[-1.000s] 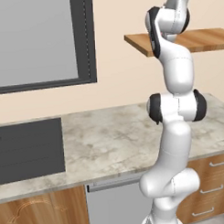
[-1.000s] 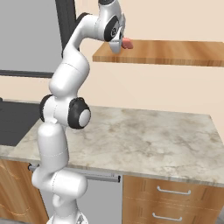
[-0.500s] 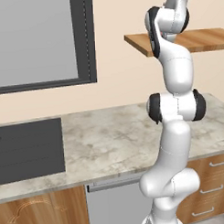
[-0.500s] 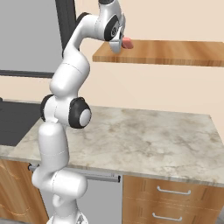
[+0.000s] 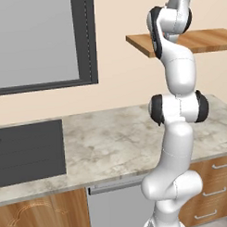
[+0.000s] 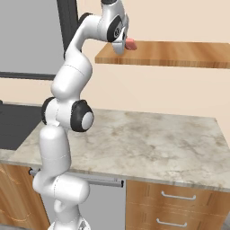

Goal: Pick up the sponge and bar soap from the sink, and place them back in the shelves.

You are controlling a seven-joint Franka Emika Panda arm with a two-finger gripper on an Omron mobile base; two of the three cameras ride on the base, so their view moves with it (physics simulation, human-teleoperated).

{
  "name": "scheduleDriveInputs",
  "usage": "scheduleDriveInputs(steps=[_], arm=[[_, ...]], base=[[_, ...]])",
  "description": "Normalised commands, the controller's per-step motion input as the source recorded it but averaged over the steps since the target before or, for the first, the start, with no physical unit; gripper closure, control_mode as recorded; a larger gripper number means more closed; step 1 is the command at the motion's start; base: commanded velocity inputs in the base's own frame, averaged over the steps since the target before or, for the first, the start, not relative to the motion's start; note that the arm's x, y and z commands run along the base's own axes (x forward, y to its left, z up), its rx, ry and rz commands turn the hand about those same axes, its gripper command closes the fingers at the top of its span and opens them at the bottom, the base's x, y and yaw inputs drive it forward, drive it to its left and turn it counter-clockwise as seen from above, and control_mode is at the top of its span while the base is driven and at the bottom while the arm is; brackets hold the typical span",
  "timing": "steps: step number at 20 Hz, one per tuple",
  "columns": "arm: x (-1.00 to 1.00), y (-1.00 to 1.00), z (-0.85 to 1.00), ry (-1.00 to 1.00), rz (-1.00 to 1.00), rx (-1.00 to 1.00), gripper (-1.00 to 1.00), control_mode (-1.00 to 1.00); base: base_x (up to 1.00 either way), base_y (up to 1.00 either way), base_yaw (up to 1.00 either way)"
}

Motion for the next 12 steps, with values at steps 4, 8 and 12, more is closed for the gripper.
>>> scheduleDriveInputs(steps=[4,8,12], arm=[[0.00,0.00,0.00,0.00,0.00,0.00,-1.00,-1.00],[0.00,0.00,0.00,0.00,0.00,0.00,-1.00,-1.00],[0.00,0.00,0.00,0.00,0.00,0.00,-1.00,-1.00]], base=[[0.00,0.00,0.00],[0.00,0.00,0.00],[0.00,0.00,0.00]])
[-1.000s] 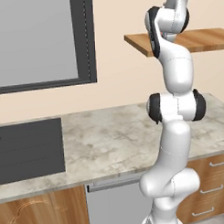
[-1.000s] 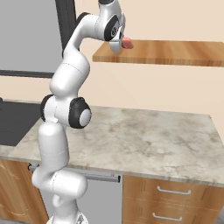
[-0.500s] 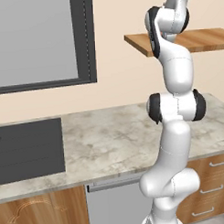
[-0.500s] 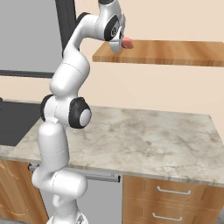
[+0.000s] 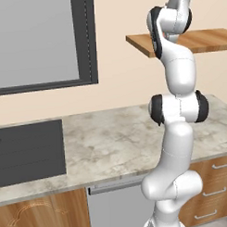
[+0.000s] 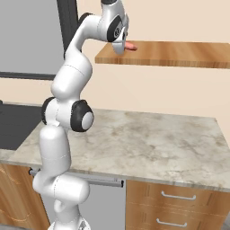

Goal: Pick up the sponge and bar soap from the sink, and place them back in the shelves.

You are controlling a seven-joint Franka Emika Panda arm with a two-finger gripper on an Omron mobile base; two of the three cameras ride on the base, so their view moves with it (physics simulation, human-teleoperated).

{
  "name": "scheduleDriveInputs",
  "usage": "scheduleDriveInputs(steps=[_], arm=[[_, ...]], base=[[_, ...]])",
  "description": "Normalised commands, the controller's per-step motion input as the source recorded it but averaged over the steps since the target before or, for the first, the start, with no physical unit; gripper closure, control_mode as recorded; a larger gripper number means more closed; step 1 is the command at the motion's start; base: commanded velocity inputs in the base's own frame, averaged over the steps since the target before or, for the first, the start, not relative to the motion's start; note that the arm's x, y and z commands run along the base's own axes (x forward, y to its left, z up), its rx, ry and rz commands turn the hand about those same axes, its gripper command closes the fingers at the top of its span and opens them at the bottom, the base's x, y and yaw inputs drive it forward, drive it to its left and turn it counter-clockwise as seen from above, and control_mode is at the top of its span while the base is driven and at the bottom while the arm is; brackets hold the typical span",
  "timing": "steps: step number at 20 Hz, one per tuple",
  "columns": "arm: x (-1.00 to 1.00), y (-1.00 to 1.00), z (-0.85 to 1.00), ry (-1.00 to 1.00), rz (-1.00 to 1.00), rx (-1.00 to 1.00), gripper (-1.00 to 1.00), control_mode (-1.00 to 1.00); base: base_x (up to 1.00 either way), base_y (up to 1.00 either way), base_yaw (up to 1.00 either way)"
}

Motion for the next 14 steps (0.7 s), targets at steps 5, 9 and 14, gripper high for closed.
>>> scheduleDriveInputs(steps=[5,9,14], arm=[[0.05,0.00,0.00,0.07,0.00,0.00,-1.00,-1.00],[0.02,0.00,0.00,0.18,0.00,0.00,-1.00,-1.00],[0.04,0.00,0.00,0.20,0.00,0.00,-1.00,-1.00]], base=[[0.00,0.00,0.00],[0.00,0.00,0.00],[0.00,0.00,0.00]])
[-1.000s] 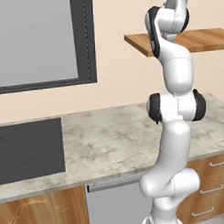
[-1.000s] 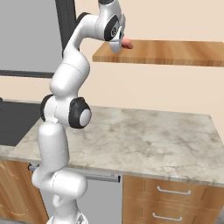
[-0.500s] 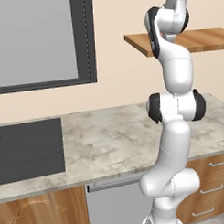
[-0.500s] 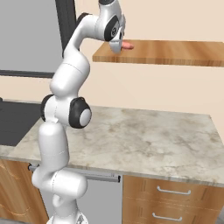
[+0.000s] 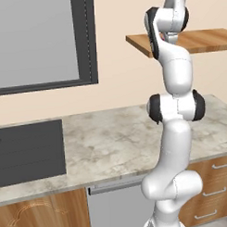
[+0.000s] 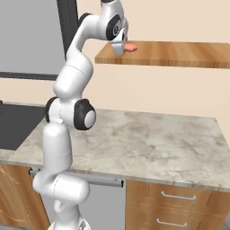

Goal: Pick up the sponge and bar soap from the sink, and place them back in the shelves.

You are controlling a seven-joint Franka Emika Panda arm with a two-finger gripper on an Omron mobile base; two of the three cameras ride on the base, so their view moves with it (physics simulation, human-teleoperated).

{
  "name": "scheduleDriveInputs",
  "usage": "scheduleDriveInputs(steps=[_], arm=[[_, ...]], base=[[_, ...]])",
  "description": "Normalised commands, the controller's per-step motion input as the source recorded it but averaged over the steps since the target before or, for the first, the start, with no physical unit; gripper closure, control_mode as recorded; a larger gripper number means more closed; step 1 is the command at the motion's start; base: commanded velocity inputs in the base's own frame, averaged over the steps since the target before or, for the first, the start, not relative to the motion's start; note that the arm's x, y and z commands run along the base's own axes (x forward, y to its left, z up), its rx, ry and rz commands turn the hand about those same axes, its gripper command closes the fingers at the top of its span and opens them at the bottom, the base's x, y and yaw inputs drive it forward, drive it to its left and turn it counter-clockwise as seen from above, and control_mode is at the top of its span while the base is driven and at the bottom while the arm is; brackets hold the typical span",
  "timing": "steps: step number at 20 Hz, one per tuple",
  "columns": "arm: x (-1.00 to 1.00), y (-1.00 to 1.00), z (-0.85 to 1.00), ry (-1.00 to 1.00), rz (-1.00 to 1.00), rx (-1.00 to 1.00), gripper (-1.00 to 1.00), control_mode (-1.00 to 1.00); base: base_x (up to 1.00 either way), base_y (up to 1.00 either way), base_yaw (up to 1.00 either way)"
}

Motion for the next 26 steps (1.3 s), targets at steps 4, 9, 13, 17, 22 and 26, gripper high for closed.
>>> scheduleDriveInputs(steps=[4,9,13,17,22,26], arm=[[0.00,0.00,0.08,0.07,0.00,0.00,-1.00,-1.00],[-0.34,0.00,0.19,0.00,0.00,0.00,-1.00,-1.00],[-0.54,0.00,0.10,0.00,0.00,-0.01,-1.00,-1.00],[-0.62,0.05,0.02,0.00,0.00,0.00,-1.00,-1.00],[-0.68,0.19,-0.08,0.02,0.01,0.00,-1.00,-1.00],[-0.61,0.26,-0.37,0.00,0.05,-0.01,-1.00,-1.00]], base=[[0.00,0.00,0.00],[0.00,0.00,0.00],[0.00,0.00,0.00],[0.00,0.00,0.00],[0.00,0.00,0.00],[0.00,0.00,0.00]])
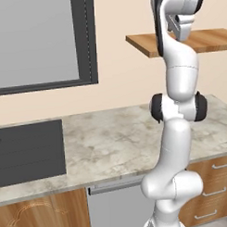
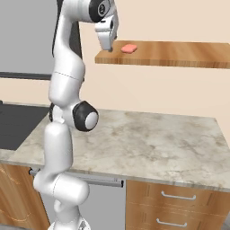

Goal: Pick up the sponge and bar soap from the sink, and place them back in the shelves.

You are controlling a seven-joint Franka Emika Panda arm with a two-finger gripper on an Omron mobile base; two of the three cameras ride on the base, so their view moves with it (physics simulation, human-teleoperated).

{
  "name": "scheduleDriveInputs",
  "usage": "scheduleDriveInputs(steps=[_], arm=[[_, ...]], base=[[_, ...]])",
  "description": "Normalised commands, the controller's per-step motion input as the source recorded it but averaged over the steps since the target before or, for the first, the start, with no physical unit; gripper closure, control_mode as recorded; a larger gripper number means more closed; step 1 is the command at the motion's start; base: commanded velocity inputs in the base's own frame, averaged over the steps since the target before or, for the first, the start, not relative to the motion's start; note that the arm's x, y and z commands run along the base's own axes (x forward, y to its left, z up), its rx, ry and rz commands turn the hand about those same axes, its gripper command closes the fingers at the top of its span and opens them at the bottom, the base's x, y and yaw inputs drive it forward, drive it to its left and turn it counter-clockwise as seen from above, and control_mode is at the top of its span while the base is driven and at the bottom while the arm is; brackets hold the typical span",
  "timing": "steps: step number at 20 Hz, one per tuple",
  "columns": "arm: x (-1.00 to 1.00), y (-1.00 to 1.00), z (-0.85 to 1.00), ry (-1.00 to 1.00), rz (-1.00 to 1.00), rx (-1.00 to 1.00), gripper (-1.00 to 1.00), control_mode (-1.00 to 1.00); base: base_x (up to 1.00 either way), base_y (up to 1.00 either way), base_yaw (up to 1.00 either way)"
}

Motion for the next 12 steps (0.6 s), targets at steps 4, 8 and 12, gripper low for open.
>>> scheduleDriveInputs(steps=[4,8,12], arm=[[-0.69,0.30,-0.48,0.00,0.10,0.00,-1.00,-1.00],[-0.83,0.31,-0.34,0.00,0.17,0.00,-1.00,-1.00],[-0.88,0.32,-0.01,-0.03,0.15,-0.05,-1.00,-1.00]], base=[[0.00,0.00,0.00],[0.00,0.00,0.00],[0.00,0.00,0.00]])
